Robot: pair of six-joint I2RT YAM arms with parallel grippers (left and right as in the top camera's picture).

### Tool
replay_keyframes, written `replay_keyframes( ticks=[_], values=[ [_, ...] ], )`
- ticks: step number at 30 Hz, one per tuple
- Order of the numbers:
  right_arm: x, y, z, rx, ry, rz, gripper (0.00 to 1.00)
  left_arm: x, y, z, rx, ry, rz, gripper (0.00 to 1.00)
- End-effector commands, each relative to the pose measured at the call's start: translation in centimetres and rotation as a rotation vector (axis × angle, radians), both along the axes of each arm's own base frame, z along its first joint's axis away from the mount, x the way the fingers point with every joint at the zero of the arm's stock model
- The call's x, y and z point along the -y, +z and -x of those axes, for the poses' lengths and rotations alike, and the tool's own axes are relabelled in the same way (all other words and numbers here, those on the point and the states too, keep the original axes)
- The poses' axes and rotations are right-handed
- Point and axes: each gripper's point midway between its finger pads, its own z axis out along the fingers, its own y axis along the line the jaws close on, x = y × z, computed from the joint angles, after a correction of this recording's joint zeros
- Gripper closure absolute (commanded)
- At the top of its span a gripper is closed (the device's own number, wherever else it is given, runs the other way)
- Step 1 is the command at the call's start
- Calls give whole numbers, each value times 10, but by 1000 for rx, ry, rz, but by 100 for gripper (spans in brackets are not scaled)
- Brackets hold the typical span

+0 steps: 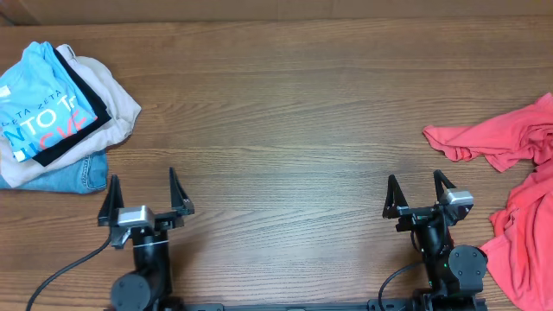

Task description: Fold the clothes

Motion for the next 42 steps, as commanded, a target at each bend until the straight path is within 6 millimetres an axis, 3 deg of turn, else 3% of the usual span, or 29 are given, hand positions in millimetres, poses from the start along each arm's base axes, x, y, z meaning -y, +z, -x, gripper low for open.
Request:
replay_keyframes(
  ticks=[1, 6, 12, 42],
  values=[
    [0, -2, 0, 4, -1, 4, 0, 8, -15, -3, -47, -36, -43, 0],
    [0, -2, 0, 4, -1, 4, 0, 23, -50, -8, -188, -140, -72, 0],
    [0, -2, 0, 4, -1, 4, 0, 33, -77, -6, -299, -207, -76, 0],
    [0, -2, 0, 4, -1, 4, 0, 33, -77, -6, -299, -207, -76, 0]
  ],
)
